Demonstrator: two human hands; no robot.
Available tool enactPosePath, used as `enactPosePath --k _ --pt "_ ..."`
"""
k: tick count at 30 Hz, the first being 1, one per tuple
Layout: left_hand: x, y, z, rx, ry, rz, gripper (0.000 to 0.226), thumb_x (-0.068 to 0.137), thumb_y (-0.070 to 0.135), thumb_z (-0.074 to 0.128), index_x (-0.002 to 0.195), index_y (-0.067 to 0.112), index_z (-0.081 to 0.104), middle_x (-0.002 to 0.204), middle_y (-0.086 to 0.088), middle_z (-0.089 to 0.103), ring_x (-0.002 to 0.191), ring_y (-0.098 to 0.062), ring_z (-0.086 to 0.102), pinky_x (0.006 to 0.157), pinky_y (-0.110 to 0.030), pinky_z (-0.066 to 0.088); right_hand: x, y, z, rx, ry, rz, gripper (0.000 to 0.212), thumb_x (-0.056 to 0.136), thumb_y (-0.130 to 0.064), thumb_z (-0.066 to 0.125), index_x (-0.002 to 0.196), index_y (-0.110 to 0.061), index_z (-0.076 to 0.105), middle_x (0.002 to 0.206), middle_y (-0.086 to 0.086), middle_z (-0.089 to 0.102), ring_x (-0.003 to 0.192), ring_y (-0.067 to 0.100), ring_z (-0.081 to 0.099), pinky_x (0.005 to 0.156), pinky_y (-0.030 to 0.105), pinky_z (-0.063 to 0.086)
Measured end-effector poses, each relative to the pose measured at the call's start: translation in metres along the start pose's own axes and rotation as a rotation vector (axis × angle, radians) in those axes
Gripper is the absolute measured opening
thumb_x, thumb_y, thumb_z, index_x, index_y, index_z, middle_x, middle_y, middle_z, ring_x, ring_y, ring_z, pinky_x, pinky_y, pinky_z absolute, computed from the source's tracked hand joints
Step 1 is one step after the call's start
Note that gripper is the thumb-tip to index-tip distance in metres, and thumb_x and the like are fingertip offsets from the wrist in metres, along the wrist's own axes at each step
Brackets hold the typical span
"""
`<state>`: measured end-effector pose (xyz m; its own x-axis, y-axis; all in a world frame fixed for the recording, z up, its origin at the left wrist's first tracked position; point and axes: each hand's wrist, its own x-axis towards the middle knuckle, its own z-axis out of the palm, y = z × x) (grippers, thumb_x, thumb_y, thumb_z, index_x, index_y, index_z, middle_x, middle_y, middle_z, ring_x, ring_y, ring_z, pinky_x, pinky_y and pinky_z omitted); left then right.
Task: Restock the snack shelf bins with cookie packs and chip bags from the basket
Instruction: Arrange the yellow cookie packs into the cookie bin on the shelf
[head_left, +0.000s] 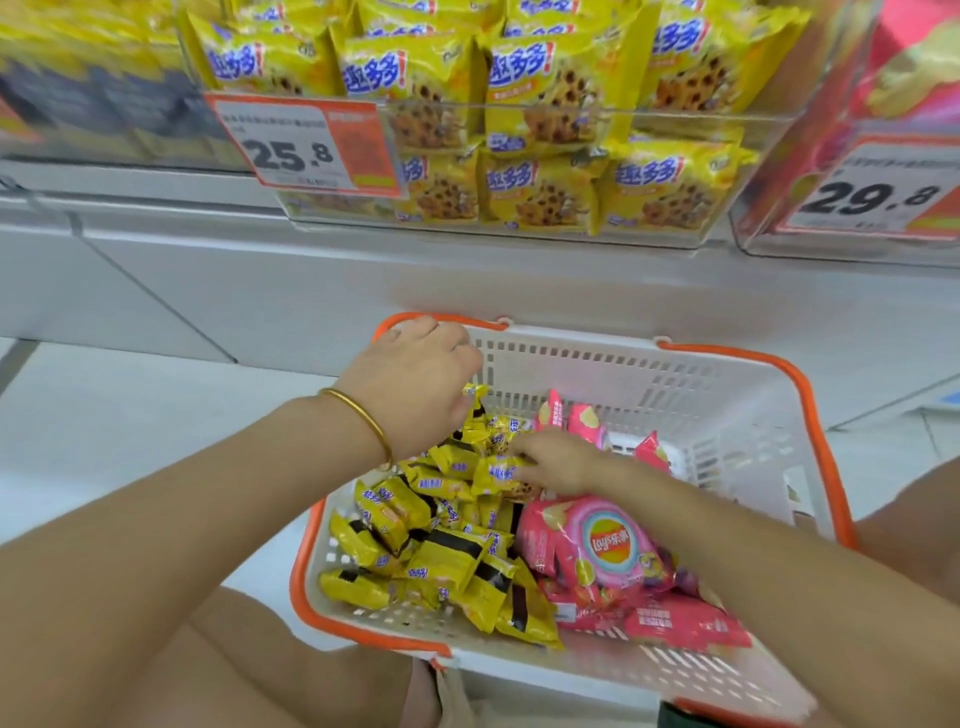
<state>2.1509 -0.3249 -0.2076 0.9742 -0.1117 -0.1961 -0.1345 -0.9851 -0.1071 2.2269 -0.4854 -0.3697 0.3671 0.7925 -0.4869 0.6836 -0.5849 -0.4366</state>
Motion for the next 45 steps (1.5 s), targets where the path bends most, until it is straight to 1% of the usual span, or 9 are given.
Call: enactPosePath --k 3,7,11,17,22,25,29,34,45 --pt "0.01 0.004 -0.003 -0.112 -0.099 -0.001 0.039 0.095 0.032 0.047 0.131 0.019 0.047 0.135 -0.002 0.047 0.127 -0.021 0.04 0.102 -0.035 0.035 -0.027 0.002 -0.051 0.39 -0.094 -0.015 0.026 0.096 -0.018 0.052 0.073 -0.021 0.04 0.07 -0.005 0.037 0.06 0.006 0.034 0.055 0.017 0.032" --pt "0.021 0.013 -0.013 -0.471 -0.184 -0.064 0.046 0.092 0.032 0.056 0.132 0.013 0.047 0.13 -0.006 0.054 0.115 -0.02 0.052 0.095 -0.027 0.038 -0.067 -0.011 -0.1 0.765 -0.08 -0.031 0.007 0.097 -0.015 0.05 0.102 -0.01 0.051 0.077 -0.004 0.04 0.066 0.001 0.046 0.071 0.028 0.053" --pt "0.032 0.022 -0.033 -0.727 -0.003 -0.103 0.029 0.086 0.027 0.066 0.11 0.011 0.062 0.083 0.001 0.056 0.077 -0.016 0.053 0.074 -0.03 0.044 -0.108 -0.027 -0.136 0.857 0.033 -0.065 0.019 0.095 -0.014 0.052 0.114 -0.01 0.05 0.087 -0.001 0.055 0.076 0.008 0.058 0.074 0.032 0.054" --pt "0.043 0.032 -0.098 -1.048 0.577 0.055 0.019 0.084 0.021 0.063 0.102 0.019 0.057 0.084 0.003 0.056 0.076 -0.008 0.054 0.072 -0.024 0.046 -0.169 -0.053 -0.206 0.677 0.554 -0.056 0.021 0.083 -0.009 0.068 0.096 -0.016 0.053 0.078 -0.005 0.064 0.065 0.005 0.058 0.05 0.025 0.047" --pt "0.045 0.023 -0.126 -0.436 0.928 0.107 0.031 0.087 0.02 0.051 0.113 0.007 0.059 0.119 -0.01 0.056 0.114 -0.026 0.049 0.098 -0.032 0.034 -0.195 -0.071 -0.266 0.113 1.143 0.162 0.041 0.08 -0.024 0.069 0.118 -0.015 0.056 0.102 0.003 0.059 0.095 0.018 0.054 0.074 0.024 0.036" --pt "0.054 0.023 -0.116 -0.197 0.805 0.082 0.04 0.085 0.029 0.043 0.117 0.011 0.059 0.134 -0.014 0.05 0.123 -0.035 0.044 0.099 -0.047 0.037 -0.184 -0.085 -0.285 -0.261 1.052 0.329 0.032 0.081 -0.017 0.059 0.112 -0.011 0.059 0.115 0.011 0.06 0.11 0.031 0.054 0.081 0.033 0.043" --pt "0.062 0.02 -0.104 -0.067 0.733 0.014 0.044 0.084 0.033 0.039 0.115 0.014 0.063 0.133 -0.015 0.052 0.119 -0.037 0.049 0.095 -0.048 0.038 -0.157 -0.095 -0.292 -0.386 0.867 0.391 0.008 0.081 -0.006 0.05 0.077 -0.009 0.045 0.107 0.017 0.058 0.106 0.035 0.056 0.071 0.032 0.037" --pt "0.064 0.013 -0.102 -0.014 0.793 -0.007 0.036 0.084 0.025 0.046 0.112 0.01 0.062 0.122 -0.015 0.057 0.113 -0.036 0.051 0.09 -0.045 0.04 -0.142 -0.075 -0.299 -0.251 0.835 0.25 0.034 0.081 -0.009 0.064 0.111 -0.013 0.049 0.108 0.008 0.055 0.103 0.031 0.054 0.08 0.038 0.047" --pt "0.063 0.014 -0.099 0.022 0.684 0.041 0.05 0.082 0.027 0.047 0.128 0.009 0.054 0.137 -0.017 0.048 0.125 -0.038 0.044 0.105 -0.051 0.033 -0.149 -0.062 -0.284 -0.697 0.779 0.209 0.036 0.083 -0.011 0.064 0.118 -0.018 0.057 0.116 0.006 0.055 0.11 0.03 0.05 0.084 0.04 0.044"
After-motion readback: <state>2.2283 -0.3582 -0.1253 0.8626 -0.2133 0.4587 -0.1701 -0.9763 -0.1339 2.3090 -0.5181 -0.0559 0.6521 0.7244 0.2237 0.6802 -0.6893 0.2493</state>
